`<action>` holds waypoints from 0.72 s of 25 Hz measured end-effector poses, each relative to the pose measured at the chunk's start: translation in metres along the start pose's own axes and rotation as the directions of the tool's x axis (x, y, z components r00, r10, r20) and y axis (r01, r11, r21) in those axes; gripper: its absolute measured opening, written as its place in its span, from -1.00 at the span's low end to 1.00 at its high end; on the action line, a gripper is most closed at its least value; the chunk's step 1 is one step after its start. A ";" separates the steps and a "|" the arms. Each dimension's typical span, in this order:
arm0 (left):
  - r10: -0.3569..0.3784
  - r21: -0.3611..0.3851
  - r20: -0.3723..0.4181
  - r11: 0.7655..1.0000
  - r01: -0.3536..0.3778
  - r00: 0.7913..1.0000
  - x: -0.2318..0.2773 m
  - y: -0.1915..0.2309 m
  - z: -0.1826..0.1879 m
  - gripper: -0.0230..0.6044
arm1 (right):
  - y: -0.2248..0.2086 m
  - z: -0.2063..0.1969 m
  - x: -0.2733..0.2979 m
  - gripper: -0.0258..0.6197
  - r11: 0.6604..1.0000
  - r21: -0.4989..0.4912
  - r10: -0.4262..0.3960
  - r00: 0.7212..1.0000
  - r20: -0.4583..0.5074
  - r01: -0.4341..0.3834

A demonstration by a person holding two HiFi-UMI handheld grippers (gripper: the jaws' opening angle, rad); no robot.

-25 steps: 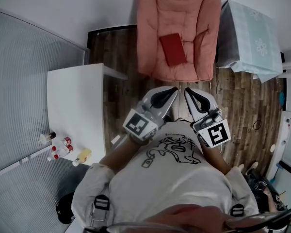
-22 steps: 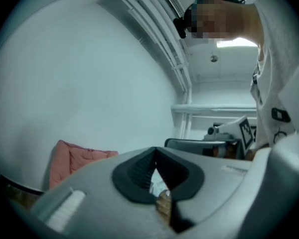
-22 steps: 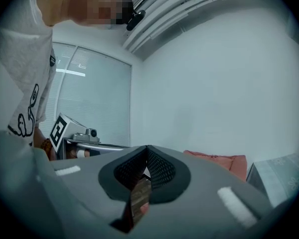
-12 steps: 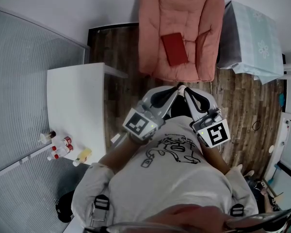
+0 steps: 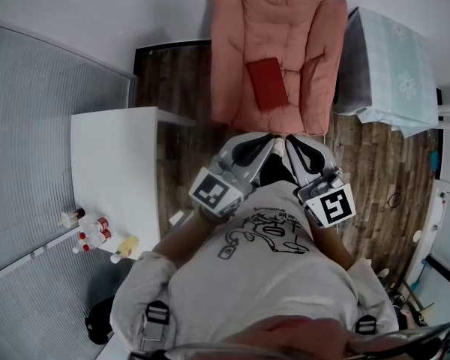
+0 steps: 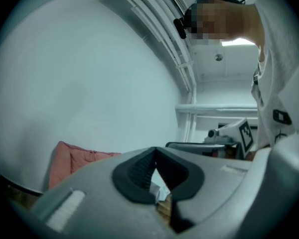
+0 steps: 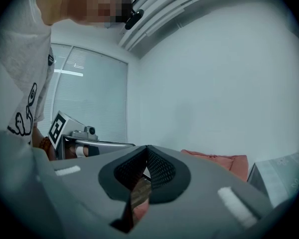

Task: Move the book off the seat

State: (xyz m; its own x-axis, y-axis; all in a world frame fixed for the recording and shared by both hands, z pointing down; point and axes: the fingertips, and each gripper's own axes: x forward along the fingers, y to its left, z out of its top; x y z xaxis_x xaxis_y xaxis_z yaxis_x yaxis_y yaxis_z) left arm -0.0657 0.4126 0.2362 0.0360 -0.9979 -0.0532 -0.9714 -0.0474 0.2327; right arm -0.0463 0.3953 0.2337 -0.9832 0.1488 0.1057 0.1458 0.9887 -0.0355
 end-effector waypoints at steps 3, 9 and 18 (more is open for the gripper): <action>0.017 -0.033 -0.009 0.999 -0.018 1.000 0.021 0.009 0.001 -0.92 | -0.021 0.001 0.006 -0.90 1.000 0.003 0.006 1.000 -0.001 -0.006; 0.035 -0.027 -0.014 0.999 -0.036 0.999 0.064 0.030 0.006 -0.92 | -0.069 0.010 0.019 -0.90 1.000 0.008 0.026 1.000 0.017 -0.026; 0.074 -0.033 -0.040 0.997 -0.076 0.996 0.141 0.054 0.001 -0.92 | -0.152 0.006 0.026 -0.90 0.998 0.030 0.056 0.998 0.005 -0.056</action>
State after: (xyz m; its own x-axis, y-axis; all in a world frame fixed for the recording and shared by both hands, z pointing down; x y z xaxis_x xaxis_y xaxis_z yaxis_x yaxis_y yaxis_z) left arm -0.1134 0.2690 0.2404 -0.0270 -0.9996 0.0035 -0.9629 0.0270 0.2684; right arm -0.0952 0.2485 0.2355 -0.9740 0.2041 0.0987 0.1976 0.9777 -0.0711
